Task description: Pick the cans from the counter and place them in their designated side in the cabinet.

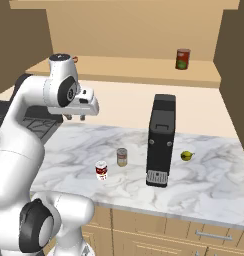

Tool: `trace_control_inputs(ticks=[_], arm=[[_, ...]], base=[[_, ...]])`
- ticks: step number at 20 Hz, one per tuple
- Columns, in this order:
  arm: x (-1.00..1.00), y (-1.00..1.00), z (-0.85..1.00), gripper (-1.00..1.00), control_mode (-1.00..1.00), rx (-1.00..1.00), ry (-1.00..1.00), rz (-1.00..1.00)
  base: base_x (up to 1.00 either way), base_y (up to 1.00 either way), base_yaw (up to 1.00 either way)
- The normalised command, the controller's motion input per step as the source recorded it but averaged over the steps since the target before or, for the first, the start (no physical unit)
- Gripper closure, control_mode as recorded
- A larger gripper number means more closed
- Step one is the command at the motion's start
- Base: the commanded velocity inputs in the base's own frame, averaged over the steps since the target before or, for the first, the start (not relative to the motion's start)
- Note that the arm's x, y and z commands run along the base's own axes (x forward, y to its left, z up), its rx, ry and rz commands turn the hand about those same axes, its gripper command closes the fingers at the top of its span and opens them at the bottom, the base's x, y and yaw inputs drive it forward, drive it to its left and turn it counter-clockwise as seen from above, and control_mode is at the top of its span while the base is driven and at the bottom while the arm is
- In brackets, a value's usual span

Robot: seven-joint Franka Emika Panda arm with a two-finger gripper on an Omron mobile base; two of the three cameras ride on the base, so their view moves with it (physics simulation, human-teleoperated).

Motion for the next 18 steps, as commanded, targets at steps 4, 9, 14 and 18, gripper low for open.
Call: trace_control_inputs(ticks=[4,9,14,18], arm=[[-0.02,0.03,0.0,-1.0,-1.0,0.0,0.0,0.0],[-0.13,0.0,-0.16,-1.0,-1.0,0.0,0.0,0.0],[-0.13,-0.03,-0.2,-1.0,-1.0,0.0,0.0,0.0],[-0.12,0.0,-0.19,-1.0,-1.0,-0.01,0.0,0.0]], base=[[0.0,0.0,0.0],[0.0,0.0,0.0],[0.0,0.0,0.0],[0.0,0.0,0.0]])
